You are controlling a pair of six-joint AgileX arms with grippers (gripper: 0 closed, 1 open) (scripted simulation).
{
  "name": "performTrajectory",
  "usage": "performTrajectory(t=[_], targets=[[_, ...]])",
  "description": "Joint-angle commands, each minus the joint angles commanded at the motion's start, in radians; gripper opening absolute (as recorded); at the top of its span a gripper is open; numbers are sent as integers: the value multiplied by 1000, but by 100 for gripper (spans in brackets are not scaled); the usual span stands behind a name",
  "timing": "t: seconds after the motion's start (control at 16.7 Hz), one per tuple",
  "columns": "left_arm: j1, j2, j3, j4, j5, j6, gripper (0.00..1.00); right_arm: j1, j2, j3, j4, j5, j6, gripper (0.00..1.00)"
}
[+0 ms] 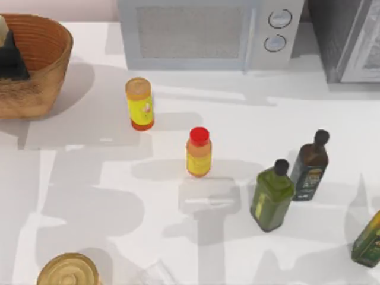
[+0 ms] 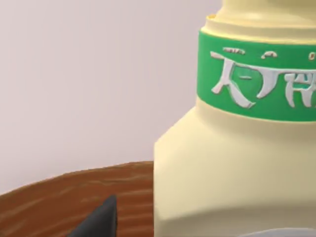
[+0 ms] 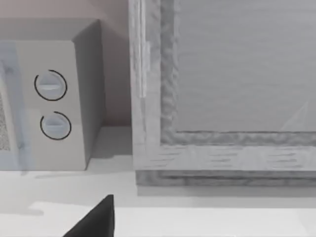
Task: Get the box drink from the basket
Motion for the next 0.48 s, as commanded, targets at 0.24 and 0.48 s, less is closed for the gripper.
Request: performTrajectory(t=[0.24,0.48], targets=[[-11,64,108,-42,-10,0,100,0,0,0,0,0,0,100],[-18,105,175,-69,-17,-1,100,0,0,0,0,0,0,100]])
